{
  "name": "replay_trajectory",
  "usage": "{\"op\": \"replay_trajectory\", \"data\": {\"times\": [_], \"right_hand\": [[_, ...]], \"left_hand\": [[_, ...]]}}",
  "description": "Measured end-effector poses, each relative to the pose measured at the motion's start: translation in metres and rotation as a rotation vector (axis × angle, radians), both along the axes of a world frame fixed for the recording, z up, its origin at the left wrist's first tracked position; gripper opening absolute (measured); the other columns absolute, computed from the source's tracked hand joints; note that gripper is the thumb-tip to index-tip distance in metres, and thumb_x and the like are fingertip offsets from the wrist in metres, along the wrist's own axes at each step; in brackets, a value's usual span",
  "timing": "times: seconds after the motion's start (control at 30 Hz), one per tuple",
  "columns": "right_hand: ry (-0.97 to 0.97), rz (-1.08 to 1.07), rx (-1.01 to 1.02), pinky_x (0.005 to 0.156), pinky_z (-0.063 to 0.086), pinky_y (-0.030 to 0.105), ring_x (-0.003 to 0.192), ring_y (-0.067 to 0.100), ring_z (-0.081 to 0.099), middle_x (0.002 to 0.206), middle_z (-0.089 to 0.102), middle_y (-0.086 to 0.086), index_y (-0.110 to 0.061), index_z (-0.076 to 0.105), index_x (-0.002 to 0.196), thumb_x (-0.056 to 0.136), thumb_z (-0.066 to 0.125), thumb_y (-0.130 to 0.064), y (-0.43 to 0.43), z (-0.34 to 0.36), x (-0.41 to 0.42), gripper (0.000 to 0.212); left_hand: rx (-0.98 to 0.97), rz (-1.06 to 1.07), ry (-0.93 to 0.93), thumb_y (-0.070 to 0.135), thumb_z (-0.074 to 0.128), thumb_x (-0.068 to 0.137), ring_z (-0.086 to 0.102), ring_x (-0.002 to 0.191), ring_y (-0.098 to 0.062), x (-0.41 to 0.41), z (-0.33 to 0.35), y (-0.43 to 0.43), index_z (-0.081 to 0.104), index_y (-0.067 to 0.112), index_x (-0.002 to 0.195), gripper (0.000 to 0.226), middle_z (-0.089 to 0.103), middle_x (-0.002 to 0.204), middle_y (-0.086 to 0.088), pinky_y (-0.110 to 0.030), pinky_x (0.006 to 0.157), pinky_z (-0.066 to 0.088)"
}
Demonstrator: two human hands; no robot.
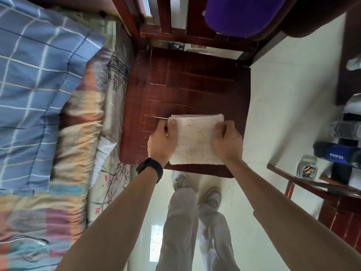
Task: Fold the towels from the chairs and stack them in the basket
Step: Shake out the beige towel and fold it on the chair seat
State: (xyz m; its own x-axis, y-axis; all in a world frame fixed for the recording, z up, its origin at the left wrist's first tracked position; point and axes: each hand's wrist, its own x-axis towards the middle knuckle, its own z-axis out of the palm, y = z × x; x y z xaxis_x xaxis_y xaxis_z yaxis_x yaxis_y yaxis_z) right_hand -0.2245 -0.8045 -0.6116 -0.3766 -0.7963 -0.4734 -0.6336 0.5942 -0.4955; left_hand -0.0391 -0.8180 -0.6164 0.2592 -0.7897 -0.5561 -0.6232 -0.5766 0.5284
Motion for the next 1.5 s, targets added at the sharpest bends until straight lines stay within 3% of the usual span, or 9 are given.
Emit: {"op": "replay_trajectory", "data": {"times": [0.27,0.43,0.53,0.63,0.73,0.83,1.0,1.2,1.5], "right_hand": [[-0.017,-0.091,-0.002,0.052,0.03,0.026,0.066,0.015,0.048,0.084,0.057,0.004,-0.005,0.05,0.105,0.107,0.035,-0.027,0.003,0.002,0.004,0.027],[-0.031,-0.179,0.132,0.072,0.032,0.031,0.083,0.023,0.049,0.091,0.055,0.002,-0.01,0.051,0.102,0.106,0.035,-0.032,-0.008,0.007,0.002,0.027],[0.112,-0.162,0.052,0.077,0.038,0.036,0.095,0.027,0.052,0.105,0.055,0.004,-0.011,0.052,0.11,0.101,0.043,-0.036,-0.003,0.01,0.002,0.028],[0.328,0.082,-0.273,0.086,0.045,0.042,0.109,0.031,0.053,0.123,0.057,0.012,-0.011,0.058,0.12,0.095,0.051,-0.029,0.013,0.016,0.009,0.032],[0.385,0.486,-0.343,0.107,0.039,0.047,0.136,0.032,0.045,0.151,0.046,0.013,-0.014,0.052,0.142,0.102,0.036,-0.033,0.021,0.007,0.019,0.047],[0.428,0.451,-0.311,0.115,0.031,0.057,0.146,0.033,0.034,0.16,0.034,0.015,-0.011,0.04,0.152,0.102,0.033,-0.032,0.018,-0.004,0.018,0.055],[0.391,0.467,-0.55,0.118,0.026,0.057,0.147,0.033,0.033,0.157,0.039,0.015,-0.008,0.04,0.15,0.094,0.049,-0.026,0.024,0.003,0.025,0.059],[0.382,0.578,-0.12,0.12,0.017,0.062,0.156,0.02,0.012,0.168,0.018,0.005,-0.014,0.019,0.16,0.106,0.018,-0.041,0.028,-0.032,0.004,0.061],[0.279,0.417,-0.074,0.121,0.005,0.06,0.156,0.028,0.004,0.169,0.007,0.008,-0.025,0.012,0.161,0.103,0.029,-0.051,0.028,-0.025,0.004,0.066]], "left_hand": [[0.099,-0.045,-0.087,0.065,0.036,0.095,0.063,0.077,-0.026,-0.007,0.002,-0.012,0.057,0.026,0.1,0.045,0.066,0.079,0.001,-0.034,0.067,0.046],[0.123,-0.058,-0.124,0.066,0.034,0.094,0.065,0.083,-0.03,-0.01,0.007,-0.017,0.054,0.024,0.102,0.048,0.066,0.087,-0.002,-0.04,0.075,0.052],[-0.112,-0.086,-0.195,0.061,0.034,0.097,0.061,0.089,-0.03,-0.012,0.015,-0.002,0.05,0.017,0.114,0.05,0.061,0.103,-0.006,-0.045,0.075,0.053],[-0.425,-0.347,-0.312,0.045,0.045,0.098,0.054,0.11,-0.032,-0.014,0.013,0.024,0.056,0.009,0.121,0.044,0.055,0.132,-0.013,-0.046,0.09,0.046],[-0.422,-0.683,-0.285,0.04,0.041,0.1,0.026,0.148,-0.028,-0.016,-0.002,0.035,0.042,0.016,0.148,0.054,0.03,0.161,-0.006,-0.052,0.117,0.024],[-0.317,-0.761,-0.32,0.044,0.033,0.103,0.004,0.154,-0.022,-0.02,-0.016,0.032,0.021,0.025,0.158,0.059,0.011,0.166,-0.001,-0.055,0.122,0.009],[-0.315,-0.788,-0.347,0.046,0.033,0.102,0.001,0.154,-0.025,-0.022,-0.028,0.029,0.018,0.025,0.158,0.062,0.008,0.167,-0.002,-0.055,0.123,0.005],[-0.311,-0.813,-0.34,0.049,0.033,0.1,0.0,0.154,-0.018,-0.015,-0.032,0.029,0.017,0.032,0.158,0.062,0.008,0.167,0.004,-0.056,0.122,0.002],[-0.222,-0.771,-0.323,0.052,0.031,0.1,-0.004,0.154,-0.015,-0.018,-0.02,0.024,0.01,0.036,0.158,0.063,0.001,0.167,0.007,-0.061,0.12,0.0]]}}
